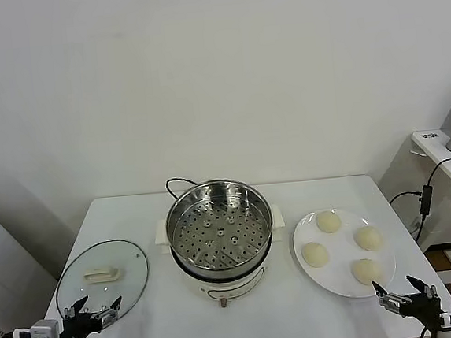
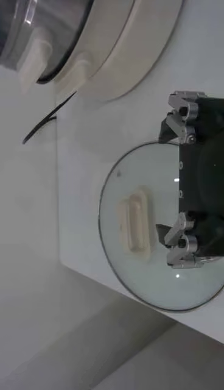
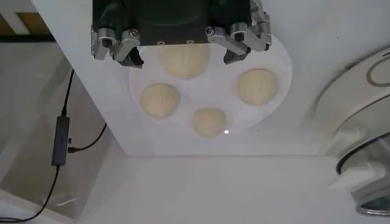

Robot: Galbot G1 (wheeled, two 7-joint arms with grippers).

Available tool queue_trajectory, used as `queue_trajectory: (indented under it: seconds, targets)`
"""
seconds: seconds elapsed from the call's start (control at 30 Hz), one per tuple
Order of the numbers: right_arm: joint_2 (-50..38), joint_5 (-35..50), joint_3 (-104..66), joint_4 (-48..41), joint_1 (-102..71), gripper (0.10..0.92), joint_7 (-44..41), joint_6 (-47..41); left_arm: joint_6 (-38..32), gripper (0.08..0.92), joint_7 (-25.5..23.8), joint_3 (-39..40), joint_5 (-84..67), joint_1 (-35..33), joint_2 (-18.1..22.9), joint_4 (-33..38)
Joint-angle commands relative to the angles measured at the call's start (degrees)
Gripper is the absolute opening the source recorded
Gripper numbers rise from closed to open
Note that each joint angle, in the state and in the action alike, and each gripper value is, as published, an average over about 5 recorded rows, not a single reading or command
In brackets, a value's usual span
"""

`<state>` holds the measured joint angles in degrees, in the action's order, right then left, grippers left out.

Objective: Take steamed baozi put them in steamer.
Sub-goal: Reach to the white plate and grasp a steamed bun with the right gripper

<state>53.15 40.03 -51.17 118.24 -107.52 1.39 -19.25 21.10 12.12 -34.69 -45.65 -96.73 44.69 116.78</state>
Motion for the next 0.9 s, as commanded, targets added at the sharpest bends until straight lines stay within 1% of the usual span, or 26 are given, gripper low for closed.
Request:
queue_trajectory:
  seconds: [0.03,0.23,0.3,0.37,0.5,0.63,0.73,0.83,0.9]
  targets:
    - [0.0,-0.3,0.0,0.0,0.1,0.823,-0.1,-0.1,0.0,0.823,0.0,0.0,0.0,0.1,-0.1,-0.2]
    - [-0.2,-0.5,0.4,-0.2,0.7,0.823,0.2,-0.3,0.0,0.823,0.0,0.0,0.0,0.2,-0.2,-0.4]
    - [-0.4,-2.2,0.3,-0.5,1.1,0.823,-0.4,0.0,0.0,0.823,0.0,0.1,0.0,0.2,-0.2,-0.4]
    - [-0.7,-8.7,-0.3,-1.2,2.4,0.823,-1.8,1.6,0.0,0.823,0.0,0.1,0.0,0.3,-0.2,-0.5]
    - [-2.6,-27.4,-1.5,-3.5,7.9,0.823,-4.4,5.5,0.1,0.823,0.0,0.4,0.1,0.4,-0.1,-0.7]
    - [-6.9,-41.6,0.5,-6.7,14.6,0.823,-6.6,7.8,0.3,0.823,0.0,0.5,0.3,0.7,0.1,-0.6]
    - [-10.4,-53.2,4.3,-10.0,19.7,0.823,-6.9,11.8,0.8,0.823,0.2,0.5,0.3,0.9,0.4,-0.3]
    - [-14.0,-60.0,8.6,-13.7,25.6,0.823,-8.9,15.0,1.2,0.823,0.2,0.5,0.3,1.0,0.6,0.1]
    - [-16.1,-61.6,11.6,-16.6,30.5,0.823,-13.2,15.7,1.4,0.823,0.2,0.4,0.3,1.0,0.8,0.4]
